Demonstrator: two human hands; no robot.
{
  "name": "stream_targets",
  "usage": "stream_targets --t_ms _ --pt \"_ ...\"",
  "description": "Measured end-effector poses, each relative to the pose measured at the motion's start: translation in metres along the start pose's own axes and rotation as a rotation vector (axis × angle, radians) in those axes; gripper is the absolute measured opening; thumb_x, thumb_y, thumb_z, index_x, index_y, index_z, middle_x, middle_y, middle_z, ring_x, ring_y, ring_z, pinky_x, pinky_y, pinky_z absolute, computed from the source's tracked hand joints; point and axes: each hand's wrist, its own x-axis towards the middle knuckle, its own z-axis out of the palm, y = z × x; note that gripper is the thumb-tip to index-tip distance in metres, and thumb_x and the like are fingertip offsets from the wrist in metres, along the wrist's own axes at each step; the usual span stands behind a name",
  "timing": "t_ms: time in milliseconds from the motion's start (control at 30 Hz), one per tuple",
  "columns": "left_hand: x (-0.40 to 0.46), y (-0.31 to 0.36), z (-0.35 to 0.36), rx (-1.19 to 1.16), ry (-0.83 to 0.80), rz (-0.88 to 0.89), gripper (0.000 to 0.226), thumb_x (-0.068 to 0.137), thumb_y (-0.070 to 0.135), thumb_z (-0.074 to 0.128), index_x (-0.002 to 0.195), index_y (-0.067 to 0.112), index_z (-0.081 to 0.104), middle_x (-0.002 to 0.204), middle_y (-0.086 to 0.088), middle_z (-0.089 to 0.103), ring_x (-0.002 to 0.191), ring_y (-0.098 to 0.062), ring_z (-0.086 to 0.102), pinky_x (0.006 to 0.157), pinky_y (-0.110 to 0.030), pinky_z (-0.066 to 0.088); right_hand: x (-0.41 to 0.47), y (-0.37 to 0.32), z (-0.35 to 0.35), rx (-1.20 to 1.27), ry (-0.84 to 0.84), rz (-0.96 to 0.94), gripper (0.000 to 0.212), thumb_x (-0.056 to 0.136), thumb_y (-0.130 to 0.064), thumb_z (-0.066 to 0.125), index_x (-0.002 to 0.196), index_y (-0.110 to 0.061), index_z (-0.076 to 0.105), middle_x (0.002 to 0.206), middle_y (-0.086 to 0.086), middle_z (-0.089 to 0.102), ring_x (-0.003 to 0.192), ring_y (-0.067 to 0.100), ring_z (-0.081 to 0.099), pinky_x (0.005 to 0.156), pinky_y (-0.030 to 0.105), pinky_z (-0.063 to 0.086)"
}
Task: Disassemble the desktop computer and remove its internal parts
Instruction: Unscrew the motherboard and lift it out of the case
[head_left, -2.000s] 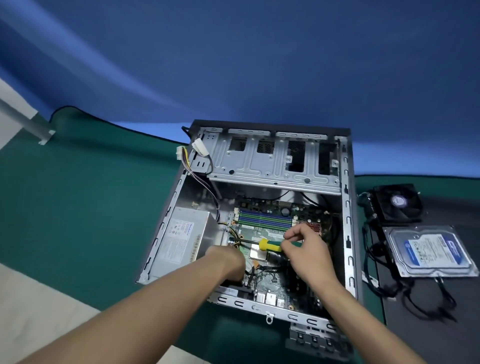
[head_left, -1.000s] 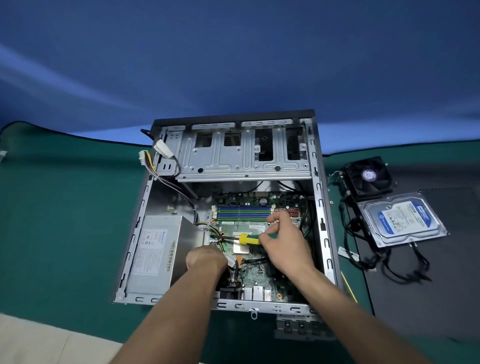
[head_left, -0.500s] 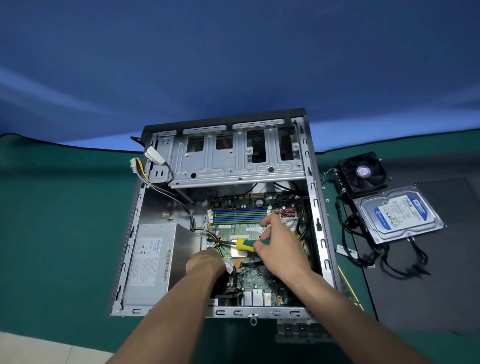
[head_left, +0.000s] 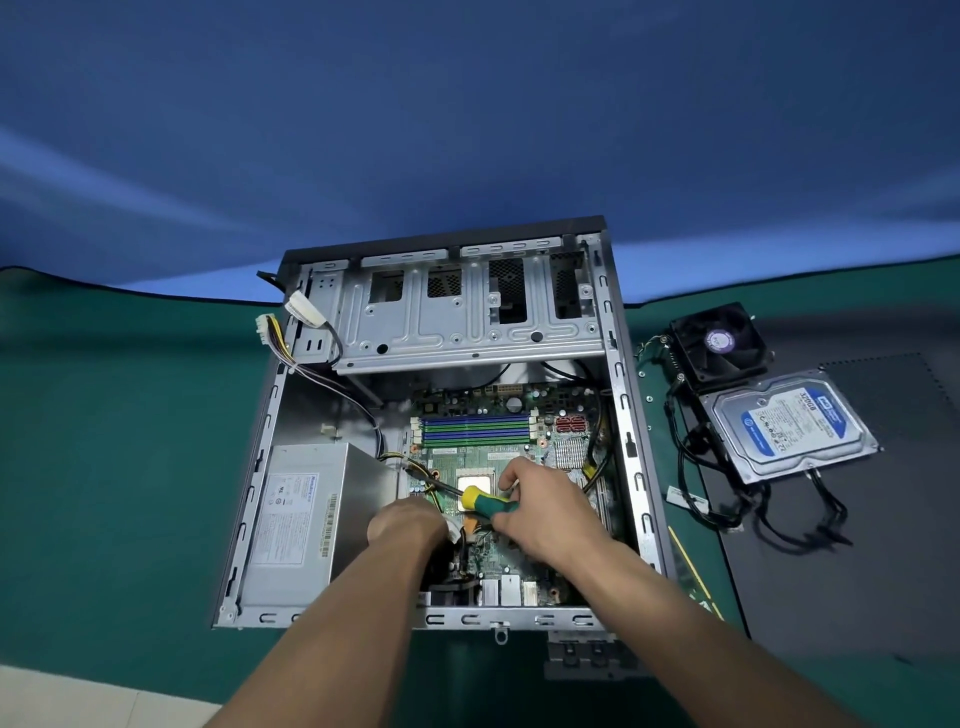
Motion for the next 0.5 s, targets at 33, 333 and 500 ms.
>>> stream_targets --t_ms 33,333,500 --pt "0.000 0.000 0.000 0.001 0.001 -0.001 0.033 0.089 0.015 0.058 0.121 0.009 0.057 0.127 -0.004 0.057 0.113 -0.019 0.055 0.090 -0.028 0.045 0.001 0.000 0.000 0.000 0.001 0.003 0.031 0.084 -0.022 0.069 0.111 -0.020 0.055 0.087 -0.008 0.052 0.056 0.001 0.050 0.040 0.013 0.029" --pt "-0.001 -0.005 -0.003 -0.033 0.026 0.060 0.026 0.091 0.008 0.049 0.116 0.004 0.059 0.123 -0.009 0.059 0.111 -0.022 0.057 0.091 -0.028 0.046 0.002 0.000 0.002 -0.117 -0.038 0.021 0.027 0.083 -0.024 0.069 0.108 -0.017 0.059 0.093 -0.002 0.058 0.079 0.015 0.056 0.058 0.024 0.039" --pt "-0.017 -0.011 -0.018 -0.034 0.118 0.148 0.025 0.091 0.004 0.045 0.110 0.002 0.061 0.115 -0.011 0.062 0.102 -0.025 0.062 0.078 -0.029 0.050 0.003 -0.002 0.002 -0.285 -0.123 0.042 0.024 0.082 -0.035 0.069 0.080 -0.015 0.056 0.075 -0.003 0.053 0.067 0.014 0.051 0.056 0.023 0.036"
